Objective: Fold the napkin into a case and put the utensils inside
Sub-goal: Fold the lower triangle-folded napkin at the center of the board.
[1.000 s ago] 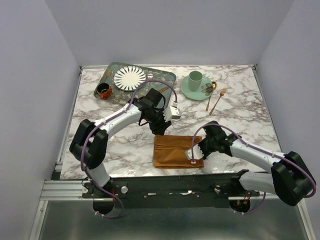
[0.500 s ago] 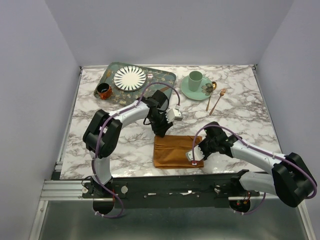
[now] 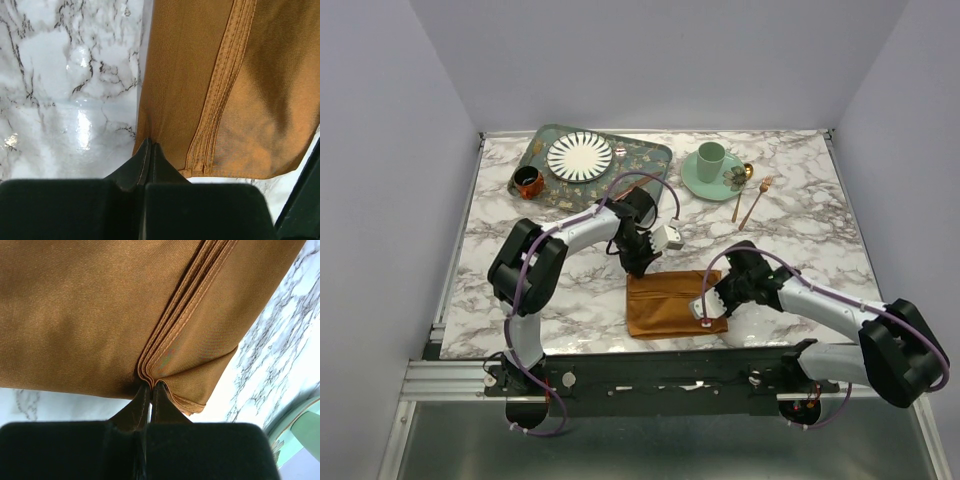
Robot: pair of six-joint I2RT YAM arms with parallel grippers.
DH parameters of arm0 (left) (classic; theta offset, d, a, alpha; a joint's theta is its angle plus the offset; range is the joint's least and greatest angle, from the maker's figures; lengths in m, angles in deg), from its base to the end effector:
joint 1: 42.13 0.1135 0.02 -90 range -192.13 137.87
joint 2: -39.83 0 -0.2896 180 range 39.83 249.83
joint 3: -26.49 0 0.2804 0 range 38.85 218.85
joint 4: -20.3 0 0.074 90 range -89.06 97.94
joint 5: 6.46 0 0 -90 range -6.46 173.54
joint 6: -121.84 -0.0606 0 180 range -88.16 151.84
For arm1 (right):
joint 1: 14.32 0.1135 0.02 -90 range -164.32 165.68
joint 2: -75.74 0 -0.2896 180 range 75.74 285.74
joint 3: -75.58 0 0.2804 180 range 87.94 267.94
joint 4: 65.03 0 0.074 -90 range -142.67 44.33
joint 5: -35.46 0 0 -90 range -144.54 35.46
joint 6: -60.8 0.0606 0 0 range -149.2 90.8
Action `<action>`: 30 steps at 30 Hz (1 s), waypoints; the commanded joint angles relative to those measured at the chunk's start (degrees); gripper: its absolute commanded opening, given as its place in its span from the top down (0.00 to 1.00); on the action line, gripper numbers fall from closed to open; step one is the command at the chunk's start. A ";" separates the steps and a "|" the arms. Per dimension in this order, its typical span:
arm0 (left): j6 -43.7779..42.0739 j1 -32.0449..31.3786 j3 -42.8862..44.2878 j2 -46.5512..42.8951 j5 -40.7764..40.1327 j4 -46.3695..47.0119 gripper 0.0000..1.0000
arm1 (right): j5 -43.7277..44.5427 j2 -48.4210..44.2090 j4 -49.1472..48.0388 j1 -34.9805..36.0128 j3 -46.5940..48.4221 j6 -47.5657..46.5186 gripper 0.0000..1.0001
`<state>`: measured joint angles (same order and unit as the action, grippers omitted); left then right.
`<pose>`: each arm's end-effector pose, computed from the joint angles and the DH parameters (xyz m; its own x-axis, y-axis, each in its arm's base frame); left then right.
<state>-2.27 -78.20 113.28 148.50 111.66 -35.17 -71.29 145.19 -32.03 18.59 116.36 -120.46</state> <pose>0.3072 -0.2591 0.1590 -0.3150 0.8413 -0.4392 0.9413 0.2178 -0.2580 0.1811 0.1380 0.1339 0.6512 -0.7189 -0.2432 -0.7248 -0.4942 -0.4800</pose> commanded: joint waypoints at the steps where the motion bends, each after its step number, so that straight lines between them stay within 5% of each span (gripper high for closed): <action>1: -2.35 3.28 0.44 1.90 -5.70 -0.65 1.00 | 1.02 3.58 1.59 1.02 2.24 3.02 0.99; 11: -8.34 8.83 7.39 4.10 -8.35 -3.73 1.00 | 1.55 12.02 2.47 2.25 12.62 8.12 0.99; 12: -8.78 8.92 7.39 3.84 -7.47 -4.60 0.96 | 2.24 11.94 2.73 2.34 12.71 7.68 0.99; 14: -8.61 9.18 6.44 1.75 -5.72 -4.61 0.72 | 2.86 11.59 2.82 2.25 12.10 7.33 0.99; 18: -6.68 11.11 1.25 -5.72 0.08 1.25 0.53 | 2.25 9.74 2.82 2.25 10.25 5.66 0.99; 23: -10.26 11.29 -7.01 -13.47 2.81 6.11 0.50 | 1.46 10.09 2.47 2.25 10.16 5.05 0.99; 30: -11.51 10.41 -7.81 -12.25 3.35 7.68 0.50 | 1.46 10.62 1.94 2.34 10.07 2.41 0.99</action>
<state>-11.97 -67.01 106.55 135.34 112.57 -30.32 -70.16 155.79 -31.15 20.86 127.20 -115.48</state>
